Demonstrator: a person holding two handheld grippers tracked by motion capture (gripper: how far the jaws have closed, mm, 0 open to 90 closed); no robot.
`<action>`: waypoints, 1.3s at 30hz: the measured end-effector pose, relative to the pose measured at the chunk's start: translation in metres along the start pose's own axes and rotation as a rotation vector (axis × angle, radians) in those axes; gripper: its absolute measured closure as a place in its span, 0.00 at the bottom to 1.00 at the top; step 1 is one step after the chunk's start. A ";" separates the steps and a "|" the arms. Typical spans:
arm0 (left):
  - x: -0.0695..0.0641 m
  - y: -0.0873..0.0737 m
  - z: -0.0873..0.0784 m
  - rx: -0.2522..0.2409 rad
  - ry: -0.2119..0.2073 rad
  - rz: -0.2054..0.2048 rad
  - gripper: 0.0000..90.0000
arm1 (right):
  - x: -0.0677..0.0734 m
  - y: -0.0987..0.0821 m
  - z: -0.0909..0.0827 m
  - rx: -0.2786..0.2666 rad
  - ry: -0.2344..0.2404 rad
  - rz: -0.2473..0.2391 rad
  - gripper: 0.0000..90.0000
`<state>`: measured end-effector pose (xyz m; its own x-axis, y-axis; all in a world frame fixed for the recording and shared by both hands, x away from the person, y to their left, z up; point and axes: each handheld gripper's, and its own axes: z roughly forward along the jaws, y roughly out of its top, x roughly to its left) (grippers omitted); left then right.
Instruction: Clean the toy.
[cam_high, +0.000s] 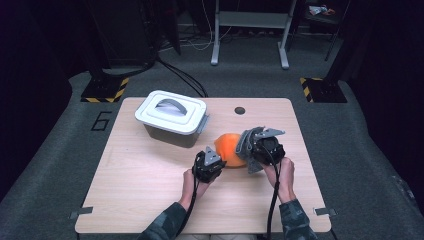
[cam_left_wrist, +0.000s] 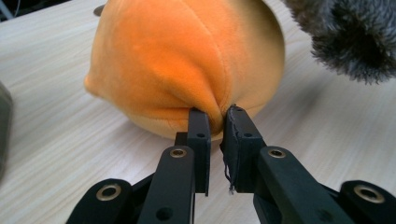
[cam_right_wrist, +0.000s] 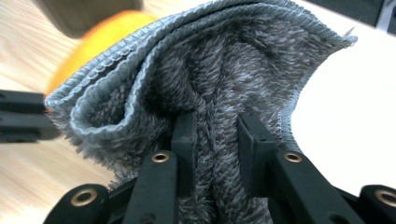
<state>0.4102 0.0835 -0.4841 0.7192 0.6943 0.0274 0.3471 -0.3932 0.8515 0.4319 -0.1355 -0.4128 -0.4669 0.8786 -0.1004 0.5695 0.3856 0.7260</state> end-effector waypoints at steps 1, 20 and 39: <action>-0.001 0.000 -0.001 0.000 -0.003 0.002 0.90 | 0.003 0.003 -0.003 -0.002 -0.001 -0.006 0.78; -0.001 -0.005 -0.002 0.008 -0.029 -0.002 0.90 | 0.030 0.016 0.016 0.056 -0.034 -0.126 0.79; 0.001 -0.008 -0.001 0.010 -0.027 -0.016 0.90 | -0.020 -0.024 0.035 0.114 -0.029 0.047 0.79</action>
<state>0.4075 0.0880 -0.4904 0.7291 0.6844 -0.0003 0.3645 -0.3881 0.8465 0.4513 -0.1525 -0.4526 -0.4192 0.9035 -0.0889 0.6643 0.3721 0.6482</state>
